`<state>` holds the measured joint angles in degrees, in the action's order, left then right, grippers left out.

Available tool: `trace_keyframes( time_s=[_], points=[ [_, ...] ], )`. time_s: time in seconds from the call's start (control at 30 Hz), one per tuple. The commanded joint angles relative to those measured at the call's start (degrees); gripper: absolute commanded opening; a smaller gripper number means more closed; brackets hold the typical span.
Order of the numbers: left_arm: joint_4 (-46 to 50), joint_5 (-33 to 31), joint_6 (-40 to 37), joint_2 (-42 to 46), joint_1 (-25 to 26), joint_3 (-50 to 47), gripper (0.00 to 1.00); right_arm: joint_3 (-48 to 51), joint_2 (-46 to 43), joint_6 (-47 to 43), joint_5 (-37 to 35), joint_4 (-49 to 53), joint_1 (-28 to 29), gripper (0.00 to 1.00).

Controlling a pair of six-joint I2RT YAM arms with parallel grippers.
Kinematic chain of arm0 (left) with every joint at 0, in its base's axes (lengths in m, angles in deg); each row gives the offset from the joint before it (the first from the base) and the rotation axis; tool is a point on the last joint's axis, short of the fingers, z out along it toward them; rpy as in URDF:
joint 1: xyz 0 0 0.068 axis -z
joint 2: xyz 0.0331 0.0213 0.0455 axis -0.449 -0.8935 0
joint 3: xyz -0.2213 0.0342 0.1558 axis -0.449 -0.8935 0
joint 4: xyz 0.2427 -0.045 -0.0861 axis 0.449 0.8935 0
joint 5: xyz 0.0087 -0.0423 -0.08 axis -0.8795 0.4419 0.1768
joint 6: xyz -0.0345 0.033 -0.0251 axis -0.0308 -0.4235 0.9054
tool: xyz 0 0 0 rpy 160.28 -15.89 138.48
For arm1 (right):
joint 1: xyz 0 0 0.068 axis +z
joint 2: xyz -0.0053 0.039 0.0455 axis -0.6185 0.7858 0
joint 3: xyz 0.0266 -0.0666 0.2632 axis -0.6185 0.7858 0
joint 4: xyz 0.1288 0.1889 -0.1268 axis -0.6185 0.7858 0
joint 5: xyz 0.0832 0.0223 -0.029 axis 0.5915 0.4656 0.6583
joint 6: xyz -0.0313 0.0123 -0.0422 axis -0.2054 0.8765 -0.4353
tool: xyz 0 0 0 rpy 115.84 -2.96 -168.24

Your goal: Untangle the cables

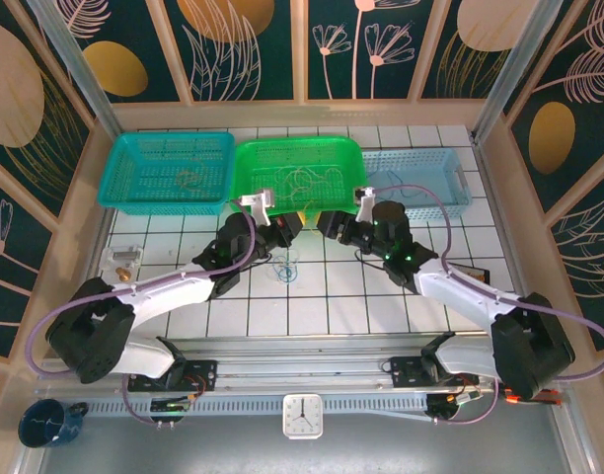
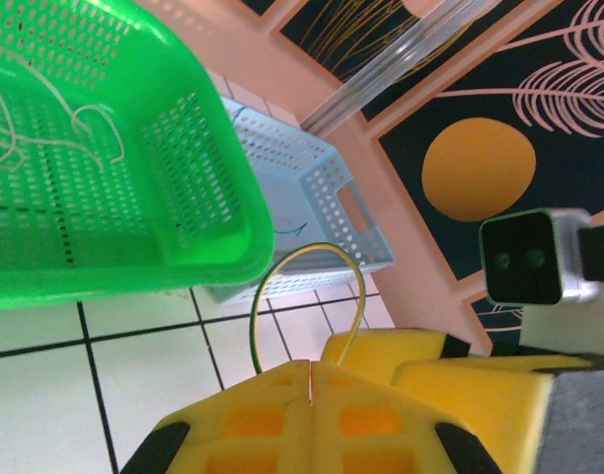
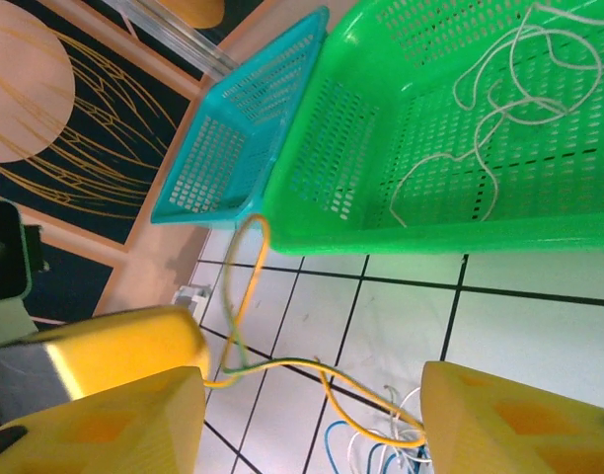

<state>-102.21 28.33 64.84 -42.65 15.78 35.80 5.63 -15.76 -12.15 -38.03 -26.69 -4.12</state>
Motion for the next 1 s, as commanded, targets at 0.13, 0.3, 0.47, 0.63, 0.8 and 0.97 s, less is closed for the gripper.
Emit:
trace_keyframes(
  time_s=[0.13, 0.3, 0.47, 0.63, 0.8, 0.97],
  points=[
    [2.3, -0.6, -2.3, 1.8, 0.2, 2.8, 0.0, 4.3, -1.5, -6.7, 5.2, -10.6, -0.6, 0.63],
    [2.4, -0.2, -2.2, 2.3, 0.2, 3.1, 0.0, 5.2, 0.2, -8.0, 6.6, -12.1, -0.6, 0.63],
    [2.3, -0.1, -2.1, 3.0, 0.2, 3.0, 0.0, 5.1, 2.3, -7.5, 6.5, -13.3, -0.7, 0.63],
    [1.7, 0.3, -1.6, 3.2, 0.2, 2.8, 0.0, 3.9, 5.1, -7.1, 7.5, -14.9, -0.7, 0.6],
    [1.5, 0.5, -1.4, 3.4, 0.2, 2.7, 0.0, 3.1, 6.9, -6.8, 7.4, -15.7, -0.7, 0.25],
    [5.2, -3.4, -4.1, 5.8, -1.4, 3.2, 0.0, 5.3, 6.1, -6.5, 3.5, -14.3, -1.8, 0.0]
  ],
)
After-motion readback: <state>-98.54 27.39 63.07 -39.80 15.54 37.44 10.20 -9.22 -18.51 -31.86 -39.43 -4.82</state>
